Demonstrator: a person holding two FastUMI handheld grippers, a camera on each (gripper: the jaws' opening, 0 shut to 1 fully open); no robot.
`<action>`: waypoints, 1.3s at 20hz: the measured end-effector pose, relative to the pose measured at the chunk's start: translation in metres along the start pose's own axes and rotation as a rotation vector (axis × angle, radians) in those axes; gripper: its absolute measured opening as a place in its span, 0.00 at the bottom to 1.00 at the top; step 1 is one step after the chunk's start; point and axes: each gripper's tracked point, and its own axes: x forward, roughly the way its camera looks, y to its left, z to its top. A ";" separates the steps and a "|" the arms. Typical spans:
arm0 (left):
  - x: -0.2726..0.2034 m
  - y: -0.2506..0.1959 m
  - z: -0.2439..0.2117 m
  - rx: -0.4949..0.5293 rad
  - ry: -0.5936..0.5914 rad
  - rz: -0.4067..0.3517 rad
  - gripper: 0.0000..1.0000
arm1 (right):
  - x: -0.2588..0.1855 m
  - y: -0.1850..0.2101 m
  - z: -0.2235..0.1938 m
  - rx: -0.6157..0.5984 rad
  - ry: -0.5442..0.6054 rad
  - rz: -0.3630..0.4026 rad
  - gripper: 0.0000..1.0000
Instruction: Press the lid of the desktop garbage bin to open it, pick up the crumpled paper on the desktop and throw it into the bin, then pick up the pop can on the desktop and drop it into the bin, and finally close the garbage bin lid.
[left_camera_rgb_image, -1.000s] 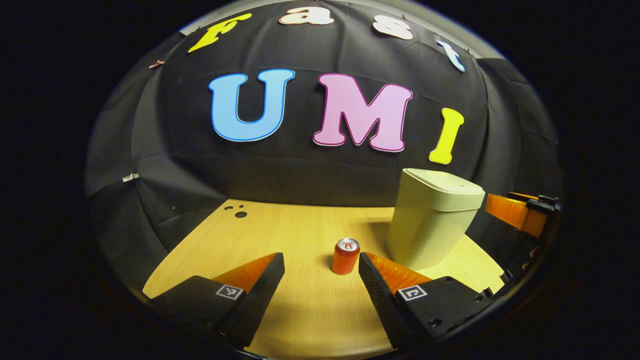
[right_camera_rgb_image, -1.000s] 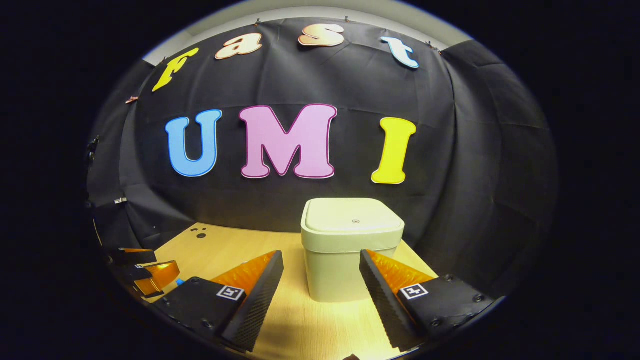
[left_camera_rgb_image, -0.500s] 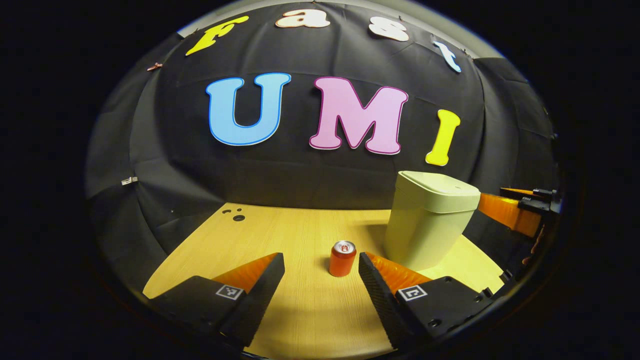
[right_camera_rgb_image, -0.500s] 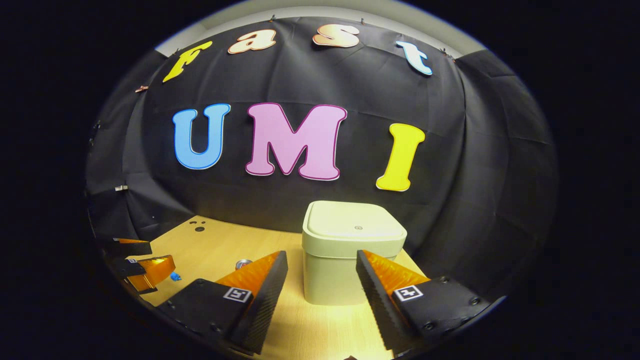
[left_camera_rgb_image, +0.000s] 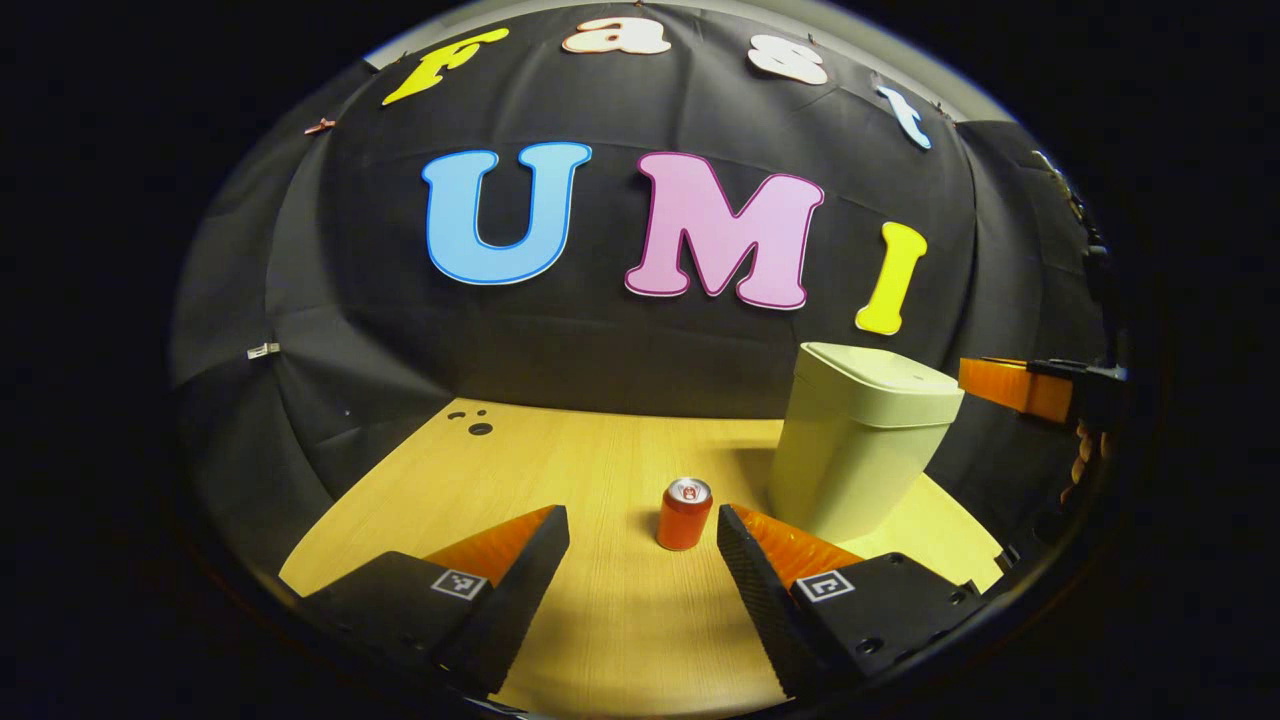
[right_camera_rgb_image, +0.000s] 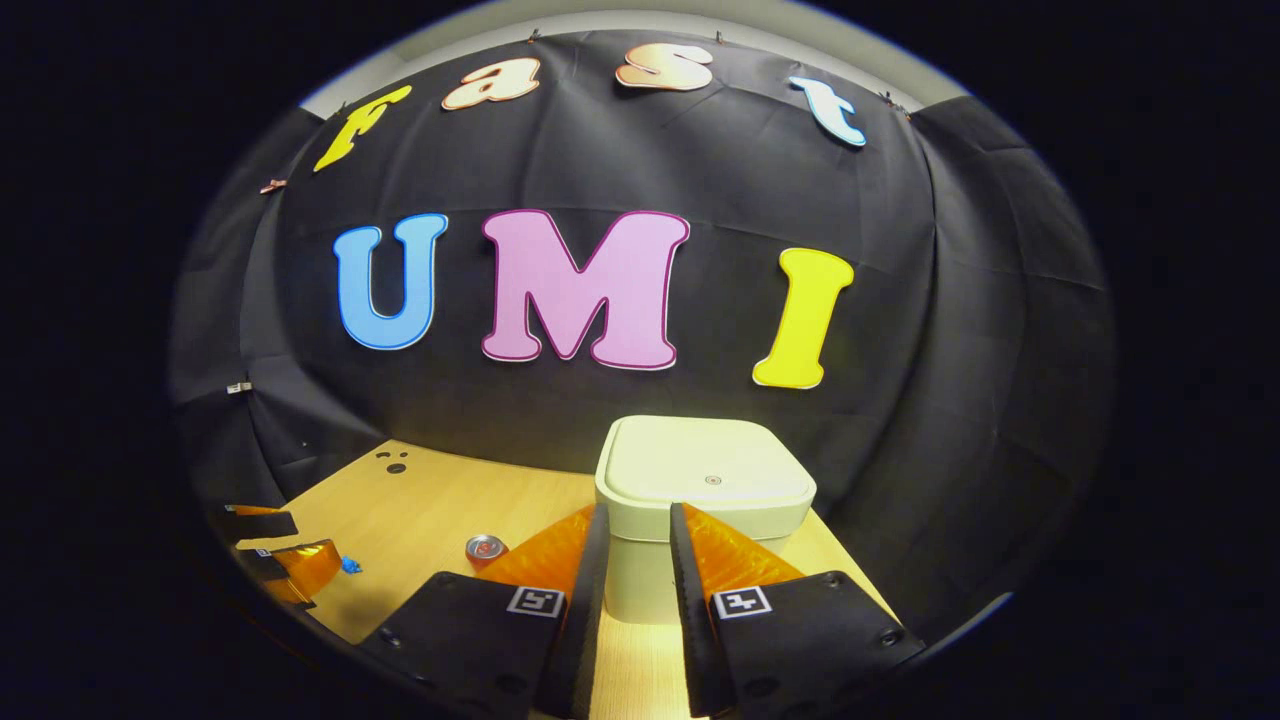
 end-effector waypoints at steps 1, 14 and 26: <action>0.000 0.000 0.001 0.000 -0.002 0.004 0.96 | 0.005 -0.007 0.001 0.000 0.003 -0.008 0.39; 0.014 -0.004 -0.003 0.022 0.024 0.020 0.96 | 0.048 -0.040 0.027 0.108 0.019 0.003 0.05; 0.028 -0.004 -0.012 0.032 0.065 0.074 0.96 | 0.118 -0.064 0.001 0.069 0.112 -0.004 0.05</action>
